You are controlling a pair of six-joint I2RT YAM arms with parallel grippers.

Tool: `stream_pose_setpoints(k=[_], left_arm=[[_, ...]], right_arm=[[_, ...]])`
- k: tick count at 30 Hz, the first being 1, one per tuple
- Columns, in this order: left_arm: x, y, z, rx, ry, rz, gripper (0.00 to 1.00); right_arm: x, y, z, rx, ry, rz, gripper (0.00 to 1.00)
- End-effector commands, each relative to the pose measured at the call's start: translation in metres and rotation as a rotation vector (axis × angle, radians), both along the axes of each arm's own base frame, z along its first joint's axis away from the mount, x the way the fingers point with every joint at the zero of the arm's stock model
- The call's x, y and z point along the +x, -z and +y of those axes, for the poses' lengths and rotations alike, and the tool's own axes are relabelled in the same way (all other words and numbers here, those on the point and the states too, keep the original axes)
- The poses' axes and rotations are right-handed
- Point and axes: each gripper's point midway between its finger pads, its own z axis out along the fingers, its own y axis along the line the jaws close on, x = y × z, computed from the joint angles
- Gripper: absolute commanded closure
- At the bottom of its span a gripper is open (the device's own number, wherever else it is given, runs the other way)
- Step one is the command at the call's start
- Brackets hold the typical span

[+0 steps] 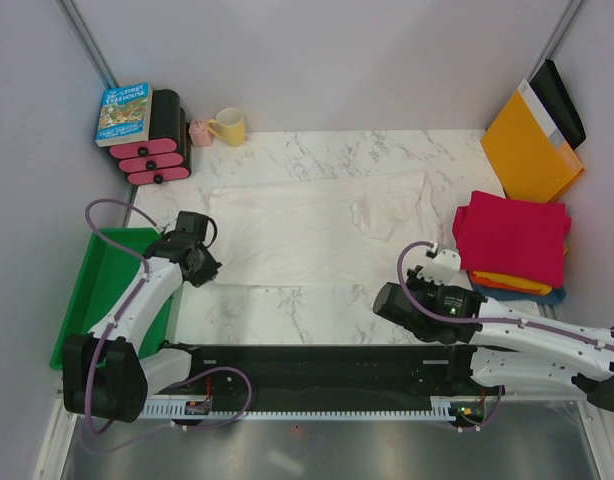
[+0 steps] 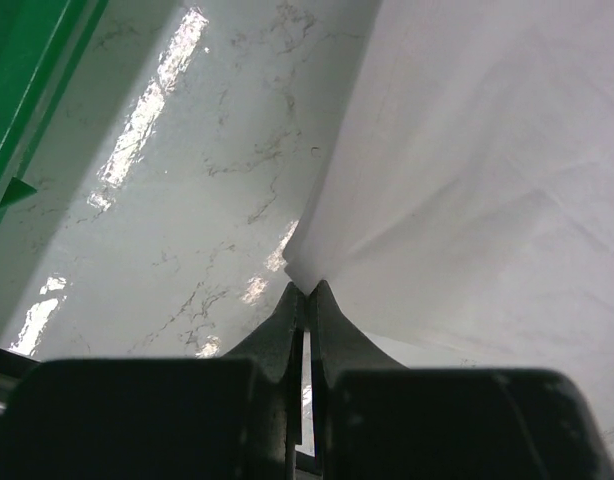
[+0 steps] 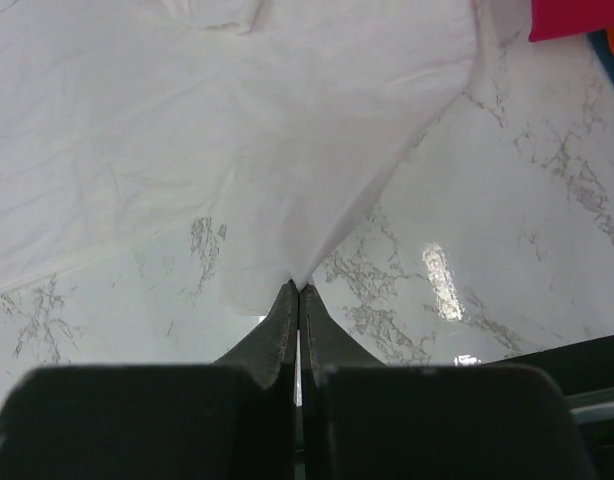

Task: Fold and stack the t-shirts
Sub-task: Fold the other side of the tshirt into a rectangle

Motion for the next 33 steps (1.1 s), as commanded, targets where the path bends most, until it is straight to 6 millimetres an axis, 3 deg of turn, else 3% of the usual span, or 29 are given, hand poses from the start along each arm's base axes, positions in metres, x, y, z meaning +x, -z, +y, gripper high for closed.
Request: stream_pose_setpoints(k=[1, 5, 11, 20, 26, 28, 33], left_arm=[[0.002, -0.012, 0.008, 0.053, 0.017, -0.021, 0.98], [0.006, -0.018, 0.009, 0.065, 0.033, -0.036, 0.98], [0.033, -0.049, 0.012, 0.106, 0.052, -0.098, 0.98], [0.061, -0.068, 0.017, 0.155, 0.054, -0.130, 0.98], [0.090, -0.073, 0.020, 0.199, 0.052, -0.119, 0.98], [0.103, -0.073, 0.019, 0.204, 0.052, -0.128, 0.98], [0.129, -0.071, 0.013, 0.197, 0.065, -0.136, 0.98]], right_arm=[[0.000, -0.015, -0.024, -0.035, 0.033, -0.050, 1.00], [-0.002, -0.019, -0.033, -0.027, 0.043, -0.068, 1.00], [0.020, -0.088, -0.036, -0.038, 0.049, -0.252, 1.00], [0.043, -0.123, -0.021, -0.138, 0.027, -0.345, 1.00], [0.095, -0.129, -0.020, -0.151, 0.051, -0.328, 1.00], [0.118, -0.131, -0.029, -0.157, 0.099, -0.327, 1.00], [0.170, -0.112, -0.048, -0.198, 0.151, -0.252, 1.00]])
